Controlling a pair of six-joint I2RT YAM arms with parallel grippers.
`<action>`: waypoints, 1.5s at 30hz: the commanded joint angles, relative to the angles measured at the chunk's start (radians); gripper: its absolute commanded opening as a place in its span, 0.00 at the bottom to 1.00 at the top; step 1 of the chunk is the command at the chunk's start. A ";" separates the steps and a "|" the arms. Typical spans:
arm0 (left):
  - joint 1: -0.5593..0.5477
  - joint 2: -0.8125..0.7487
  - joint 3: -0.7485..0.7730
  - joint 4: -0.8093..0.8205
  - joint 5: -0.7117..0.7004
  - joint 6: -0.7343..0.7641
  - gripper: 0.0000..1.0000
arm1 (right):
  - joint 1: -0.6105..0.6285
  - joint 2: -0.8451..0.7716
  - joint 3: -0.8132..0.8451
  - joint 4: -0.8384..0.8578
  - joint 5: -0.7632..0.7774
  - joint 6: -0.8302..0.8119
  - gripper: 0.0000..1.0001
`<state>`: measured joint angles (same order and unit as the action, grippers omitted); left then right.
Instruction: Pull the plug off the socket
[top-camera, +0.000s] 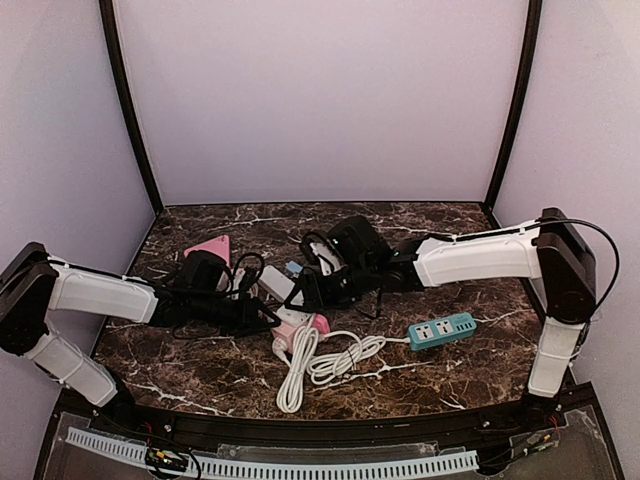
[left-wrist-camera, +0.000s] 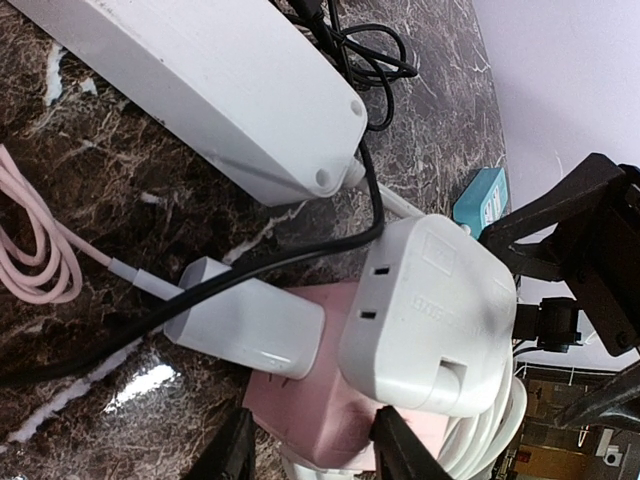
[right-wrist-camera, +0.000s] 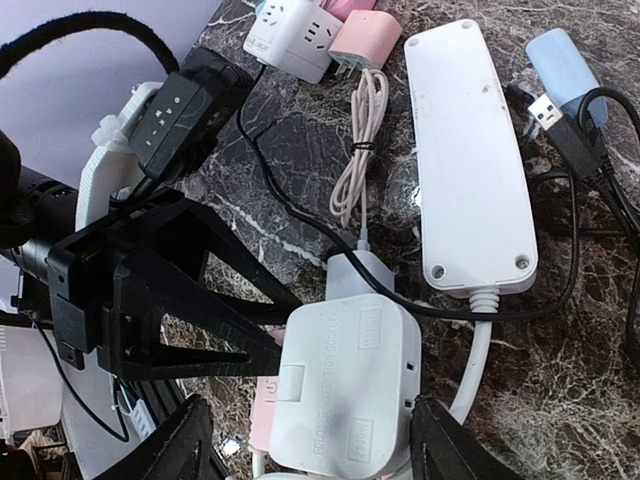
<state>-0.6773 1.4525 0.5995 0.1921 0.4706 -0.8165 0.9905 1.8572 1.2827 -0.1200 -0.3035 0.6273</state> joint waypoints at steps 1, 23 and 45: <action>-0.010 0.002 -0.012 -0.021 -0.005 0.003 0.40 | 0.031 -0.050 0.006 0.084 -0.083 0.027 0.66; -0.011 -0.046 -0.021 -0.037 -0.036 0.012 0.39 | 0.034 -0.116 -0.014 -0.025 0.158 0.007 0.69; -0.011 -0.039 -0.037 -0.010 -0.021 -0.004 0.34 | 0.020 0.027 0.035 -0.039 0.030 0.003 0.72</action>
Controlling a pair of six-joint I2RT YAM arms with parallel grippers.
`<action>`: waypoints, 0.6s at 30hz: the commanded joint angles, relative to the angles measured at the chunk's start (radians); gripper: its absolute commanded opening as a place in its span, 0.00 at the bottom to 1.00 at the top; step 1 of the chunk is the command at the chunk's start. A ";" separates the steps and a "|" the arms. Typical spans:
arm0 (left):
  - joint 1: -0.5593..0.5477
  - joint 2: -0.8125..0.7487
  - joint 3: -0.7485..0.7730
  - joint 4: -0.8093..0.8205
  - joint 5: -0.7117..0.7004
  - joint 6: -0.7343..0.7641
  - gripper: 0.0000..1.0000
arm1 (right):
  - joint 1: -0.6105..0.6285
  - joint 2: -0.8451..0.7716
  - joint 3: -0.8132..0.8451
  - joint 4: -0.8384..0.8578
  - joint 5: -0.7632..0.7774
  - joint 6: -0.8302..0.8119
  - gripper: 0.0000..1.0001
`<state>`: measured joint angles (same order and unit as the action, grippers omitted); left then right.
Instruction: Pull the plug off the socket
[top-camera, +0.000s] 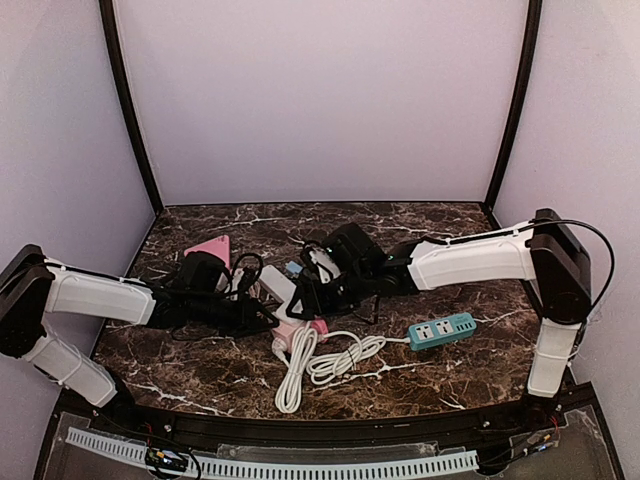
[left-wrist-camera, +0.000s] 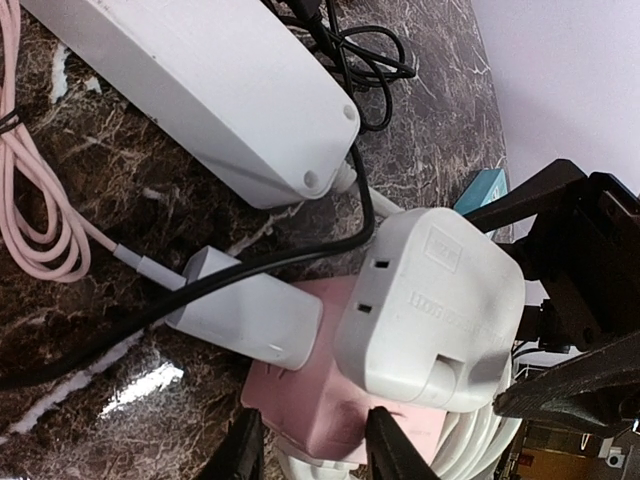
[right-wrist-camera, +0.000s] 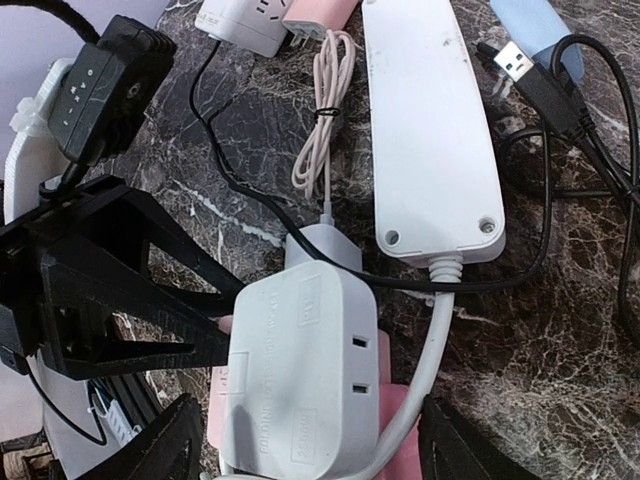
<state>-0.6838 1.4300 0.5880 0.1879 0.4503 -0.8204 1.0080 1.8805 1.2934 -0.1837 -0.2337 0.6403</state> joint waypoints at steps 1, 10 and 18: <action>-0.005 -0.015 -0.027 -0.001 0.000 -0.002 0.34 | 0.002 0.000 0.022 0.031 -0.043 -0.009 0.72; -0.005 -0.001 -0.029 0.017 0.009 -0.008 0.33 | 0.005 -0.007 0.023 0.062 -0.053 -0.012 0.71; -0.005 0.005 -0.030 0.022 0.011 -0.010 0.33 | 0.010 -0.040 0.014 0.090 -0.043 -0.014 0.70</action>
<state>-0.6838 1.4303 0.5797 0.2089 0.4538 -0.8253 1.0080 1.8797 1.2957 -0.1577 -0.2588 0.6365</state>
